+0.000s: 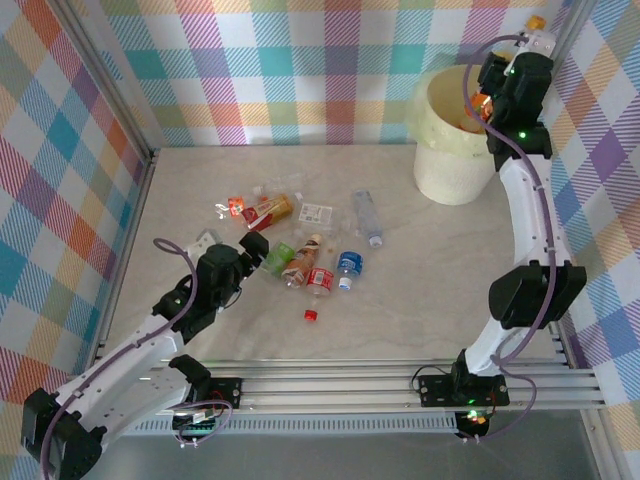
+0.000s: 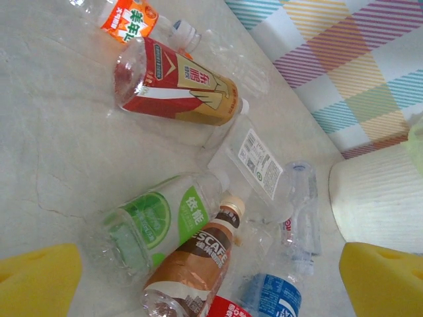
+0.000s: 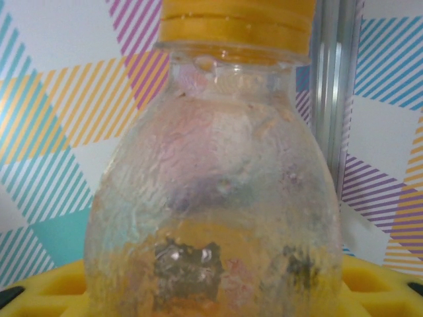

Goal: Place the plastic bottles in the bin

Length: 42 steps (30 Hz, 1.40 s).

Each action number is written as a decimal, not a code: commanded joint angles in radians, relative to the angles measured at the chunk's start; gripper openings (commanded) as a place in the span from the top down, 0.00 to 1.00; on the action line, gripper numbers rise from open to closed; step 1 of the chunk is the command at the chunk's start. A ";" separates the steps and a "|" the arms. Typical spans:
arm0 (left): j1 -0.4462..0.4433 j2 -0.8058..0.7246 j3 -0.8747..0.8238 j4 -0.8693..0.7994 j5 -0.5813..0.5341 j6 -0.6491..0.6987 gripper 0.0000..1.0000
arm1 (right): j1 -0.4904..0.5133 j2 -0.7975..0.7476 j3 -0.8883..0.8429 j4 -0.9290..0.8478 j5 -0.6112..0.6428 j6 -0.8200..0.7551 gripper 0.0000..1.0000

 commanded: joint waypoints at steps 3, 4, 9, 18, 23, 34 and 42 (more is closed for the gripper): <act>0.010 -0.047 -0.032 -0.031 -0.040 -0.010 0.00 | -0.040 0.116 0.079 -0.056 0.028 -0.034 0.41; 0.011 -0.051 -0.036 -0.032 -0.039 -0.009 0.00 | -0.048 0.131 0.091 -0.068 0.029 -0.033 0.41; 0.011 -0.048 -0.051 -0.036 -0.025 -0.009 0.00 | -0.053 0.173 0.141 -0.091 0.043 -0.082 0.41; 0.011 -0.043 -0.072 -0.027 -0.025 -0.015 0.00 | -0.037 0.163 0.130 -0.101 0.076 -0.135 0.37; 0.011 -0.047 -0.074 -0.035 -0.032 -0.015 0.00 | -0.030 0.168 0.138 -0.112 0.108 -0.166 0.22; 0.011 -0.072 -0.081 -0.044 -0.054 -0.017 0.00 | -0.030 0.166 0.153 -0.130 0.166 -0.138 0.12; 0.011 -0.070 -0.083 -0.082 -0.065 -0.022 0.00 | -0.030 0.161 0.155 -0.145 0.158 -0.148 0.11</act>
